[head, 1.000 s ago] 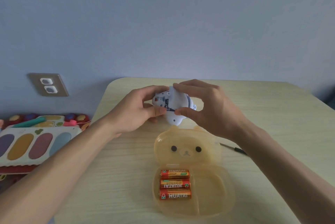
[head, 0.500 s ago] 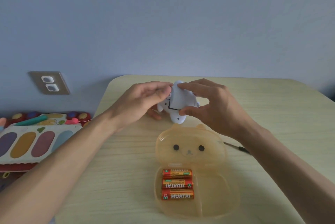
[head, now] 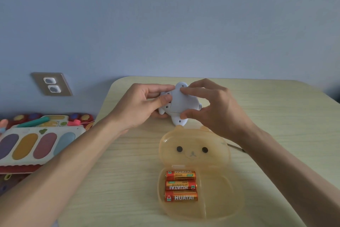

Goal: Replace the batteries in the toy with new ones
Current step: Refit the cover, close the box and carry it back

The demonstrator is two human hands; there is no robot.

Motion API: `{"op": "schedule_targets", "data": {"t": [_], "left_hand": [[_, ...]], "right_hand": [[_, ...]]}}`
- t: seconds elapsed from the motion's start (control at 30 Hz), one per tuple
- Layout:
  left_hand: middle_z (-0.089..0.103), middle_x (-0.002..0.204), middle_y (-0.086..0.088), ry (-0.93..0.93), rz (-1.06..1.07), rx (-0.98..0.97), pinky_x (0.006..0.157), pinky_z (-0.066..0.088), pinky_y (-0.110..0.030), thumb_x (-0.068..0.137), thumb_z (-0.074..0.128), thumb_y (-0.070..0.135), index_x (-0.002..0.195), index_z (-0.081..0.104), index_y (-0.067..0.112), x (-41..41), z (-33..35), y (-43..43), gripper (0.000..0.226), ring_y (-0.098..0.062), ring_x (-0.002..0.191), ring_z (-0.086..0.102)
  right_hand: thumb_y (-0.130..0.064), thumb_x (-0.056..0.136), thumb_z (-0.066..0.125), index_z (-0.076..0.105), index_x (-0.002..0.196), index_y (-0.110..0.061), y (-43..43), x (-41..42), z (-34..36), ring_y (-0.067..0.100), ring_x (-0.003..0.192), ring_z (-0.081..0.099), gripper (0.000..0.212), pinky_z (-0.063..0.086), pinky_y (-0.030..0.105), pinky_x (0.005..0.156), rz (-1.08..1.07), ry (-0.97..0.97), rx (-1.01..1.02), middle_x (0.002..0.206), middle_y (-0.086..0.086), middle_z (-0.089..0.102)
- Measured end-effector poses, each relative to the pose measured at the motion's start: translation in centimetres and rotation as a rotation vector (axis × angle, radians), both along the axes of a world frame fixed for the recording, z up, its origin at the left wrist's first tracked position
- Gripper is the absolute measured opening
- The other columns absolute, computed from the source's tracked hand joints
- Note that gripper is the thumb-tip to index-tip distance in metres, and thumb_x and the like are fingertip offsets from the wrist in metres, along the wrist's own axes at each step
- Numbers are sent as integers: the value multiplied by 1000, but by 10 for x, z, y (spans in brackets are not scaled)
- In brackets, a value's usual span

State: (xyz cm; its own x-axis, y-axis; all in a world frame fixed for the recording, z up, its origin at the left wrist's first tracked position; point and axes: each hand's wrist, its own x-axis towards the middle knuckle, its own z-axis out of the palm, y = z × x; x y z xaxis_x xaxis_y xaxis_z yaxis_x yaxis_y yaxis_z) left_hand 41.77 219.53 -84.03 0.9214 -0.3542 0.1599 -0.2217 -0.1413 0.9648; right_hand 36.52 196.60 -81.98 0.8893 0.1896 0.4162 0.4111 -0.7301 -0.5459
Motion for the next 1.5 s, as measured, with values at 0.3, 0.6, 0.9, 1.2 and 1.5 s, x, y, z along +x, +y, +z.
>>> {"op": "schedule_targets", "data": {"t": [0.3, 0.6, 0.9, 1.2, 1.5], "left_hand": [[74, 132, 4, 37, -95, 66, 72, 63, -27, 86, 82, 14, 146, 62, 19, 2, -1, 7, 63, -17, 92, 80], [77, 120, 16, -33, -80, 224, 70, 55, -15, 99, 75, 22, 145, 62, 34, 2, 5, 3, 50, -11, 90, 74], [63, 139, 20, -152, 87, 392, 83, 47, -16, 86, 72, 55, 143, 62, 40, -11, 18, 21, 59, -10, 89, 63], [83, 95, -9, 175, 7, 305, 58, 56, -27, 86, 65, 55, 106, 85, 23, -80, 17, 41, 43, -19, 62, 67], [85, 88, -13, 294, -38, 248, 66, 63, -23, 94, 76, 12, 111, 82, 19, -87, 25, 32, 19, -19, 73, 78]], "right_hand": [[-21, 87, 85, 70, 135, -23, -13, -5, 15, 5, 120, 66, 50, 50, 22, 102, -43, 72, -16, 139, -7, 70], [-19, 89, 84, 84, 108, -25, -64, -26, 22, -13, 91, 72, 20, 53, 1, 77, -153, 151, -4, 99, -18, 82], [-33, 92, 78, 83, 105, -35, -78, -60, 23, -6, 85, 75, 15, 61, 21, 82, -81, 349, -49, 92, -21, 82], [-30, 95, 76, 85, 101, -33, -71, -86, 29, 17, 67, 79, 12, 59, 20, 66, 3, 563, 41, 75, -3, 84], [-10, 93, 78, 86, 100, -21, -54, -89, 30, 25, 78, 82, 15, 66, 31, 77, -78, 622, 245, 82, 6, 85]]}}
